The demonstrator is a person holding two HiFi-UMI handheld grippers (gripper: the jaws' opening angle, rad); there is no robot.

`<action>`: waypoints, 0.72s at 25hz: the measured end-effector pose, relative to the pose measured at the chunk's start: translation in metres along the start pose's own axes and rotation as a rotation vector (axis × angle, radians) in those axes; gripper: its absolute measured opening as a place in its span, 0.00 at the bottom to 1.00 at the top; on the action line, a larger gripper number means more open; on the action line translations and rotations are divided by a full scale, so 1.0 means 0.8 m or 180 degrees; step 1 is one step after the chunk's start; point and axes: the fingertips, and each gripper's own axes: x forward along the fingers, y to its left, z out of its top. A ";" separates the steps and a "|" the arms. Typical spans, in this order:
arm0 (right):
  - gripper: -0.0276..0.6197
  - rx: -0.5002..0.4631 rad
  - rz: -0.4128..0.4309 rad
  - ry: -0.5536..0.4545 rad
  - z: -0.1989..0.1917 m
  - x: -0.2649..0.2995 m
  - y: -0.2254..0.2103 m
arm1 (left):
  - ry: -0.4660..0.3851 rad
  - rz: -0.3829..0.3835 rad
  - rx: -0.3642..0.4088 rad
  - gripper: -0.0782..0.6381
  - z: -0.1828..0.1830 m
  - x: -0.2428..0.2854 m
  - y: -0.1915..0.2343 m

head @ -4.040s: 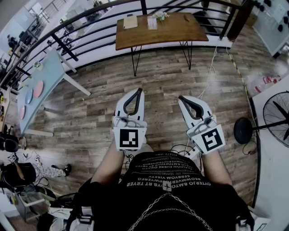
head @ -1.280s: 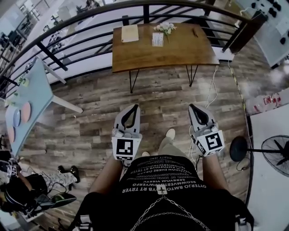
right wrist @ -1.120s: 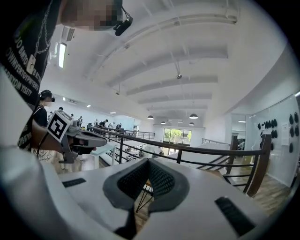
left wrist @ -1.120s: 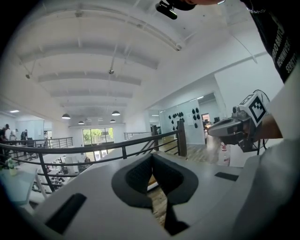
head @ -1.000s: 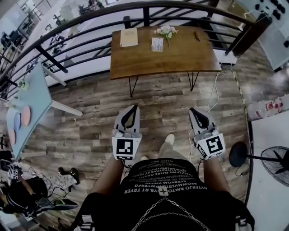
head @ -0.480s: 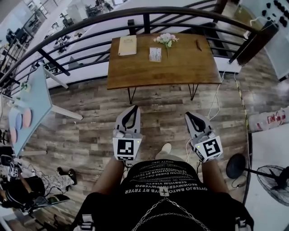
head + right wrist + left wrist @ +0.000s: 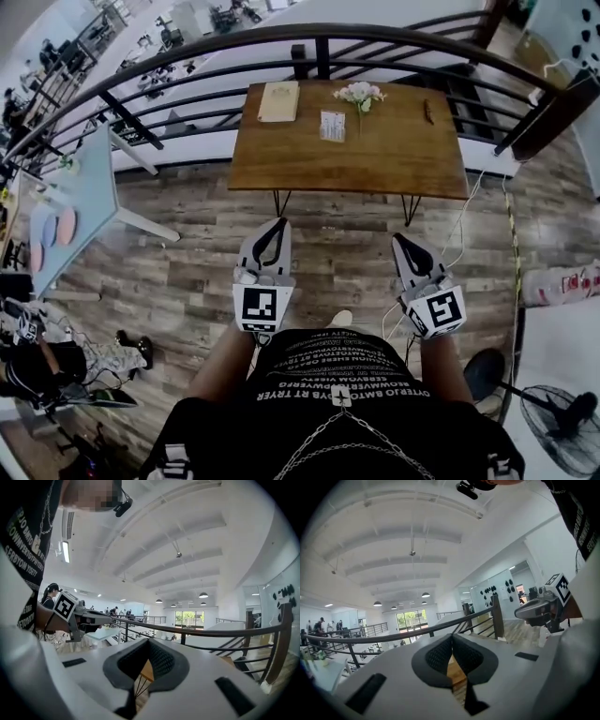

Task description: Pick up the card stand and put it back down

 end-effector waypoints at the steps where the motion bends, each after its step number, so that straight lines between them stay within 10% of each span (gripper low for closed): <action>1: 0.06 0.0020 0.0005 -0.0008 -0.002 0.001 -0.005 | 0.0001 0.0016 0.0012 0.15 0.001 0.002 0.000; 18: 0.06 0.0082 0.0073 0.0110 -0.020 0.051 -0.035 | 0.0088 -0.0022 -0.0085 0.15 -0.016 0.055 0.015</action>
